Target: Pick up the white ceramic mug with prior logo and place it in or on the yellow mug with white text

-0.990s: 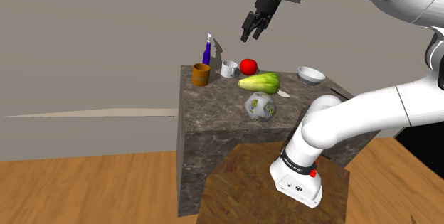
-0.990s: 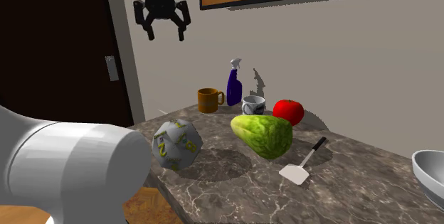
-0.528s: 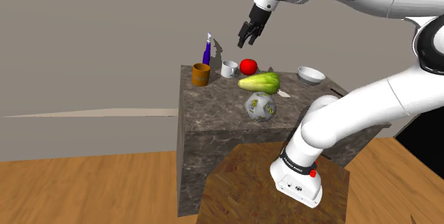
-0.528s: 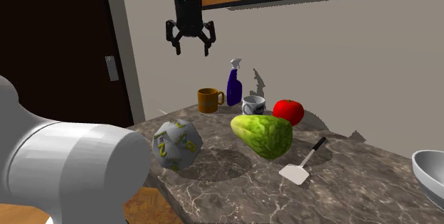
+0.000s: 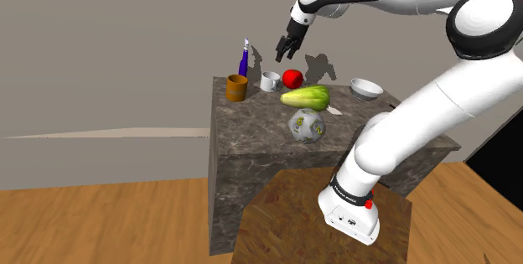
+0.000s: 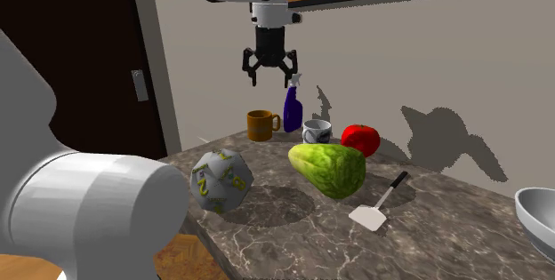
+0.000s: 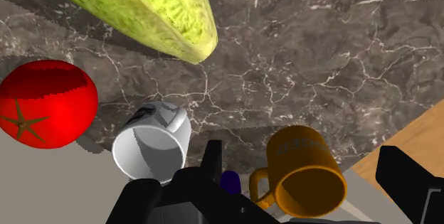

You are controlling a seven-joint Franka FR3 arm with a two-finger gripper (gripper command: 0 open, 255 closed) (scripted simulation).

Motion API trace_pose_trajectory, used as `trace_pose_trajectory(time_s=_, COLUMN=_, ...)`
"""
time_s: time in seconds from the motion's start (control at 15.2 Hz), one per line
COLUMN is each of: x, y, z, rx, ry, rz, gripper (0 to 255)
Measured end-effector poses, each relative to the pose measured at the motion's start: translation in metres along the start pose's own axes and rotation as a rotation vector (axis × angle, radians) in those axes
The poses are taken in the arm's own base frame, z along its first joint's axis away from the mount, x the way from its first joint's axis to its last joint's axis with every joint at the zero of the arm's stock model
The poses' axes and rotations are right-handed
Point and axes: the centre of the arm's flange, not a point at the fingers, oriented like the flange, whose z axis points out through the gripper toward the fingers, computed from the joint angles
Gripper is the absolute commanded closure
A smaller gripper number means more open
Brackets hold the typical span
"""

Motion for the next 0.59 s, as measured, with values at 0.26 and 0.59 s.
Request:
trace_pose_trajectory(time_s=0.26, x=0.018, y=0.043, z=0.029, rx=0.004, ry=-0.012, rz=0.000, gripper=0)
trace_pose_trajectory(time_s=0.59, x=0.049, y=0.088, z=0.069, rx=0.009, ry=-0.028, rz=-0.001, gripper=0)
